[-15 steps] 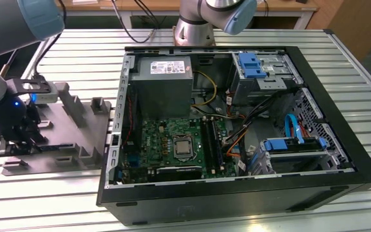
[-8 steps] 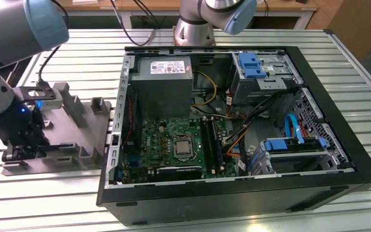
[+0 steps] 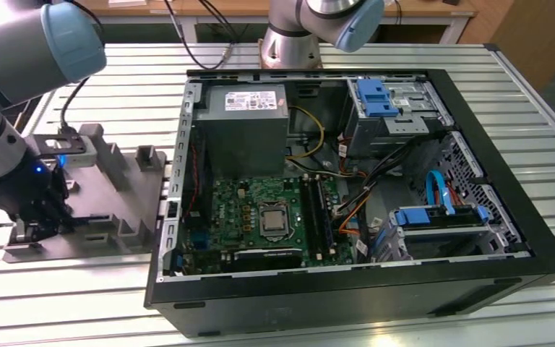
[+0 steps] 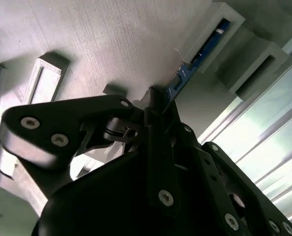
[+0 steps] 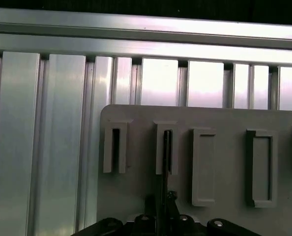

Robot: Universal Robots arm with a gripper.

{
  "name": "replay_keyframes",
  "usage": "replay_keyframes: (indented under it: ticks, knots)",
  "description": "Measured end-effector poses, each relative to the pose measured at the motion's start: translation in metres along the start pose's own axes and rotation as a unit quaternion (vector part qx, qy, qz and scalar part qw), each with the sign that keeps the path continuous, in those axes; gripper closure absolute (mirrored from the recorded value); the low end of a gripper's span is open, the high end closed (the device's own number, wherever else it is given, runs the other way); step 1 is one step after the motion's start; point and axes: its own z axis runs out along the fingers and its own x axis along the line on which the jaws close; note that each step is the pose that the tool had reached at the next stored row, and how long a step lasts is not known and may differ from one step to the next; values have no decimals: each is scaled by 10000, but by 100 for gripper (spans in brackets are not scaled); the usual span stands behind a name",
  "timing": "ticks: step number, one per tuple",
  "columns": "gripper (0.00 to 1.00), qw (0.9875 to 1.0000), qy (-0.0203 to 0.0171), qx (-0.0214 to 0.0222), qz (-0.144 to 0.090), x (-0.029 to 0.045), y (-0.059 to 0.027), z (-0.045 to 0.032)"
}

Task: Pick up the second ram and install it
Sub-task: 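Pick up the second ram and move it above second insertion slot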

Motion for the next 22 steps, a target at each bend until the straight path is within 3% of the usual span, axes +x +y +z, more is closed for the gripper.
replay_keyframes:
  ticks: [5,7,13,19,22]
  knots:
    - [79,10000,4,2,1,-5,3,-187]
    - [79,10000,-17,4,-3,-6,3,-185]
    - [79,10000,-18,-17,-4,-4,1,-125]
    - [79,10000,-18,-17,-3,-3,1,-123]
    - [86,10000,-18,-17,-3,-3,1,-122]
